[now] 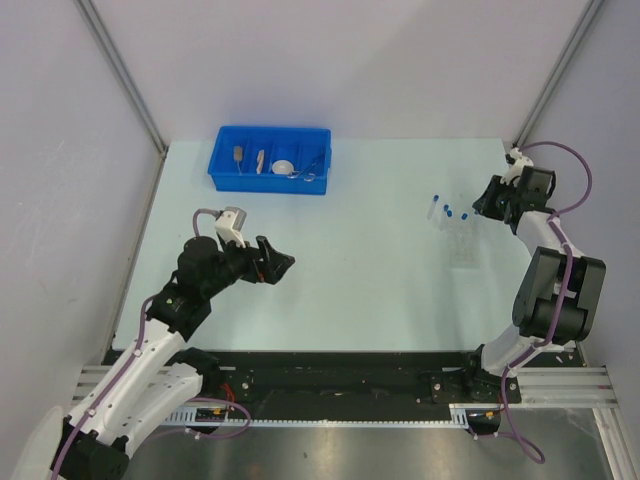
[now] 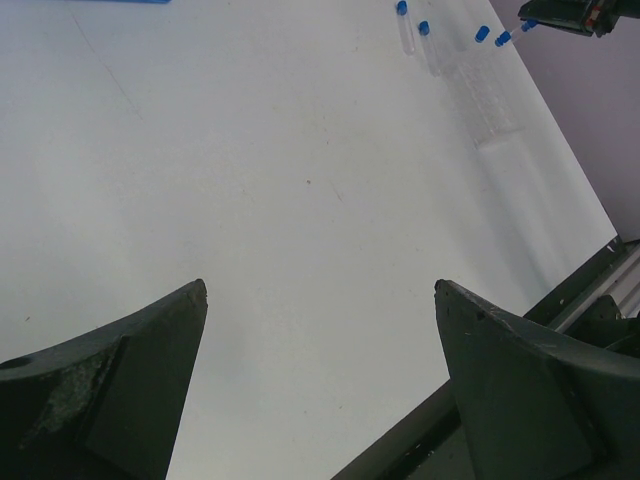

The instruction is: Organize the chemistry lab equipment

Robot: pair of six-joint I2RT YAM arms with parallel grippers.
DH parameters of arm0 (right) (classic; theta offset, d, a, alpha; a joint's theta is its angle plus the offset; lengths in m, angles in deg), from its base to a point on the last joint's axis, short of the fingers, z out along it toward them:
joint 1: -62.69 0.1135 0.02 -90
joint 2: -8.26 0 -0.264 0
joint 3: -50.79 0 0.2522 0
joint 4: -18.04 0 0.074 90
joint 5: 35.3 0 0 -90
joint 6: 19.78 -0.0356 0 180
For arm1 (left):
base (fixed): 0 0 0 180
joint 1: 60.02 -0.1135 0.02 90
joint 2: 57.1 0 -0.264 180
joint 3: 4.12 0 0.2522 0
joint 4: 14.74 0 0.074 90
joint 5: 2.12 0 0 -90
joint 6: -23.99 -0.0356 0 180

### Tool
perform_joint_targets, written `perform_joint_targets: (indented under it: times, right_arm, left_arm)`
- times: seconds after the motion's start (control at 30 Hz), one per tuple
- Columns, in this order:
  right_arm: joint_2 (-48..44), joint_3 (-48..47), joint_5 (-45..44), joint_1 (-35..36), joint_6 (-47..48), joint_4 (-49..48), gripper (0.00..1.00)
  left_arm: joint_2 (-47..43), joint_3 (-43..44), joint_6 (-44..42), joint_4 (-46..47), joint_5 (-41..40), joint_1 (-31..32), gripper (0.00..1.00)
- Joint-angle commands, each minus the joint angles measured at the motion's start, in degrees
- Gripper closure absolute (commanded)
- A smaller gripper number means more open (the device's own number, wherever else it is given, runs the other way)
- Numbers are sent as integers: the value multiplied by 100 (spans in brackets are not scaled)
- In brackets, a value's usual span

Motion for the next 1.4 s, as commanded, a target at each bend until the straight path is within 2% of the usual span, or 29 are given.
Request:
perform_joint_targets:
  times: [0.0, 0.33, 0.7, 1.07, 1.37]
  right_arm:
    - [-110, -190, -402, 179, 213, -140, 83]
    - [-101, -287, -1220, 715, 775, -184, 84]
    - [-154, -296, -1598, 813, 969, -114, 85]
    - [-172, -287, -1423, 707, 890, 44, 85]
    - [-75, -278, -1168, 619, 846, 202, 80]
  left_arm:
    - [-48, 15, 69, 56, 79, -45, 0]
    - [-4, 33, 51, 56, 61, -46, 0]
    - [49, 24, 51, 117, 79, -46, 0]
    - [40, 24, 51, 117, 96, -54, 0]
    - [40, -11, 69, 144, 105, -54, 0]
